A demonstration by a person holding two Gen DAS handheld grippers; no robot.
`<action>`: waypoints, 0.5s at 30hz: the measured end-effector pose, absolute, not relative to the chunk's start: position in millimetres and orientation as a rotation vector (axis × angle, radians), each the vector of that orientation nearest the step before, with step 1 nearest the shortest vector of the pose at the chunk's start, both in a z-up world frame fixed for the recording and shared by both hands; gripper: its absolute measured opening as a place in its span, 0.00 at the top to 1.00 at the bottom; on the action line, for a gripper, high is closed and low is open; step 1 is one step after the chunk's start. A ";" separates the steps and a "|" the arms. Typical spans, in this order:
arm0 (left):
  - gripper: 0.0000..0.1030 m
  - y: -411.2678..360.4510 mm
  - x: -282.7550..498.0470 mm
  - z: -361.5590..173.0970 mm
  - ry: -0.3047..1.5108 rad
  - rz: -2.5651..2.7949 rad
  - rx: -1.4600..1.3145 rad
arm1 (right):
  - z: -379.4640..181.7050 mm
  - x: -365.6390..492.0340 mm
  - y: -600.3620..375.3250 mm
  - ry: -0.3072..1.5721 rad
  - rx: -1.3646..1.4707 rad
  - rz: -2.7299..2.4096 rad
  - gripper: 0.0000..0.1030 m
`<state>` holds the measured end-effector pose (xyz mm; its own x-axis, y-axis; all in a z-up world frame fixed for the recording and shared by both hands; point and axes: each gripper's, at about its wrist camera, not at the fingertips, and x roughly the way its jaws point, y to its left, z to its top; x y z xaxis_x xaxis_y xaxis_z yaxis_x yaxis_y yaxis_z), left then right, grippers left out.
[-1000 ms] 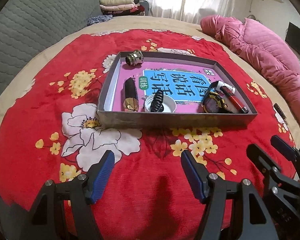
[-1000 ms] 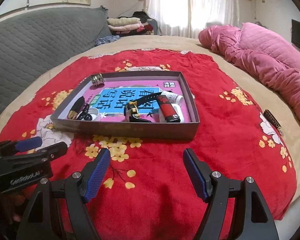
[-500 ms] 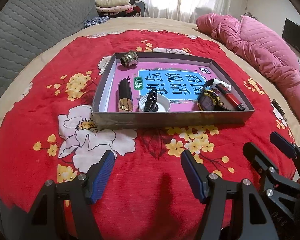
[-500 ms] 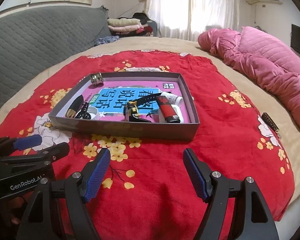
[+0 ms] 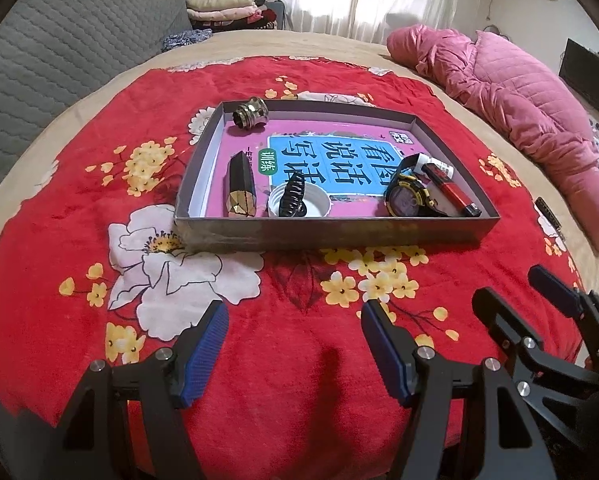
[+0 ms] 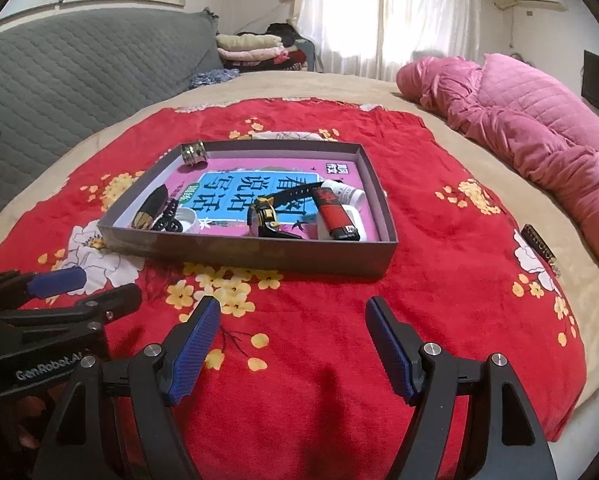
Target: Organize rigid objects
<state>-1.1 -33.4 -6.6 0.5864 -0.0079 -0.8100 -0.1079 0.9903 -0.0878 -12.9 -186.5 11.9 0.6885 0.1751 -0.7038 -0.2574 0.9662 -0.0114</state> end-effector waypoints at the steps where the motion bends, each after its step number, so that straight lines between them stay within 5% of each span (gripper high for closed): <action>1: 0.34 -33.3 -1.5 -6.6 0.942 0.060 -0.129 | 11.5 -12.3 -187.6 0.777 -0.110 0.242 0.26; 15: 0.34 -33.6 -1.9 -7.2 0.951 0.058 -0.120 | 6.9 -9.1 -189.7 0.802 -0.102 0.235 0.26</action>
